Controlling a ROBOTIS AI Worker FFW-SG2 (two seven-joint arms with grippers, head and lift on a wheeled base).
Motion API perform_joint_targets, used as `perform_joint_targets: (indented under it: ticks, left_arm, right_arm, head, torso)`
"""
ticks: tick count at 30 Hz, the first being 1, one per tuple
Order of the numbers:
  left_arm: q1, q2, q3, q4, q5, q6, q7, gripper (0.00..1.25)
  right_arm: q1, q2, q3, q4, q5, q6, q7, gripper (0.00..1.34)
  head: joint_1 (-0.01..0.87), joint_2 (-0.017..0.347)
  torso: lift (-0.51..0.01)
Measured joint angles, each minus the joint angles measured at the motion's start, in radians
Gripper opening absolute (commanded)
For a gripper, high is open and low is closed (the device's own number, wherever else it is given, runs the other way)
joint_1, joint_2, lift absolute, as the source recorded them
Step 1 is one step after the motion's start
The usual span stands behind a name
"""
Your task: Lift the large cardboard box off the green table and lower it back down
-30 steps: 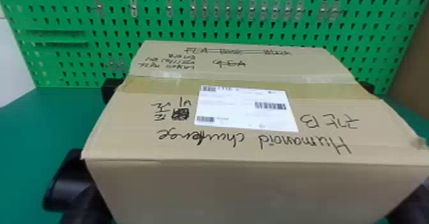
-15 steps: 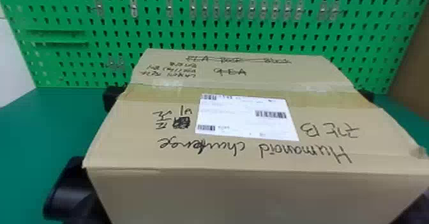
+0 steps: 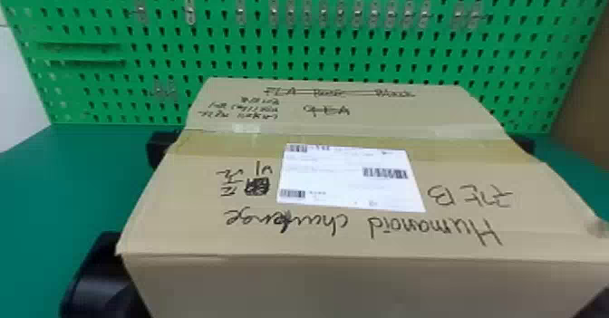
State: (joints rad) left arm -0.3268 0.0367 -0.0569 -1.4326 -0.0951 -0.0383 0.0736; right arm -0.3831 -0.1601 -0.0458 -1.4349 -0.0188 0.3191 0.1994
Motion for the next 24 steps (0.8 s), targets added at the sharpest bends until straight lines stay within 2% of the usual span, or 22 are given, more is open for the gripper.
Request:
perform_joint_targets:
  ticks: [24]
  left_arm:
    - [0.024,0.000,0.013,-0.002,0.000,0.000,0.000,0.69]
  right_arm:
    - [0.049,0.004,-0.020,-0.005,0.004,-0.021,0.000,0.76]
  head:
    - [0.508,0.051]
  torso:
    - [-0.211]
